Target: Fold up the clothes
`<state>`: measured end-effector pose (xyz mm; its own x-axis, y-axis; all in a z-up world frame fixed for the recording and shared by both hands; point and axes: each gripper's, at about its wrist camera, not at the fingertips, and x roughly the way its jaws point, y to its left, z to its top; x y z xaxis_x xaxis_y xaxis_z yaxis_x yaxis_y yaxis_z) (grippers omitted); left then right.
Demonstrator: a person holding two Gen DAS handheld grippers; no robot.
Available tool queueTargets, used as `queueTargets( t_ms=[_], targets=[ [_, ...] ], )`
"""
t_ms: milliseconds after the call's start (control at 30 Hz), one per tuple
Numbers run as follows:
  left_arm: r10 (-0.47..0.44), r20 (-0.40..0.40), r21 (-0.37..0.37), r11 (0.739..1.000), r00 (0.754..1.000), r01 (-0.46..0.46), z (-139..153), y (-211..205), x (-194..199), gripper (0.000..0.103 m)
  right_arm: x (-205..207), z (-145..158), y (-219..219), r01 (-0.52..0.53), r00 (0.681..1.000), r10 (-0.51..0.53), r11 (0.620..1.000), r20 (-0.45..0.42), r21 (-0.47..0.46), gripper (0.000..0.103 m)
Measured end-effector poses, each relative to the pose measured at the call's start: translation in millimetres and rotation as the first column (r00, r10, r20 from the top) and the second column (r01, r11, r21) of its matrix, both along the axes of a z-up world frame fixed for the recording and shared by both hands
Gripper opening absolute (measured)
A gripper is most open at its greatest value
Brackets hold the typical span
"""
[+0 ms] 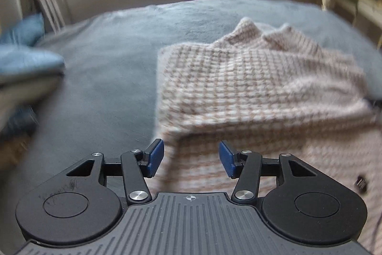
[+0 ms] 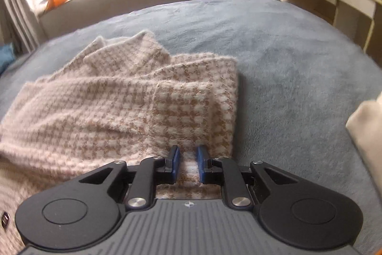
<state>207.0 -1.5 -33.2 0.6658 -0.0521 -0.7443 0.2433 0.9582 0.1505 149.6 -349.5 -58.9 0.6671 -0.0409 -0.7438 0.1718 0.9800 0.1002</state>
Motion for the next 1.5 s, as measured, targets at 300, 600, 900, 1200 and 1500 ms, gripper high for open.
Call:
queueTargets(
  t_ms=[300,600,900,1200,1500],
  targets=[
    [-0.037,0.009,0.186,0.982,0.999,0.035,40.3,-31.9,23.6,0.053,6.6,1.1,-5.3,-0.027,0.999,0.028,0.999,-0.042,0.017,0.017],
    [0.023,0.021,-0.050,0.999,1.000,-0.021,-23.5,-40.4,53.3,0.053,53.1,16.6,-14.9,-0.063,0.953,0.078,0.996,-0.292,0.061,0.018],
    [-0.076,0.121,-0.088,0.992,0.990,0.087,-50.3,-32.5,50.4,0.054,28.9,15.1,-8.2,-0.059,0.981,0.061,0.998,-0.184,0.019,0.018],
    [-0.068,0.136,-0.095,0.992,0.988,0.081,-52.0,-33.8,48.6,0.054,47.5,59.2,-9.9,-0.033,0.999,0.033,0.999,-0.026,-0.003,0.020],
    [-0.083,0.120,-0.106,0.990,0.989,0.096,-46.3,-28.6,49.6,0.054,65.5,14.7,-45.9,0.129,0.991,-0.123,0.983,-0.055,0.129,0.028]
  ],
)
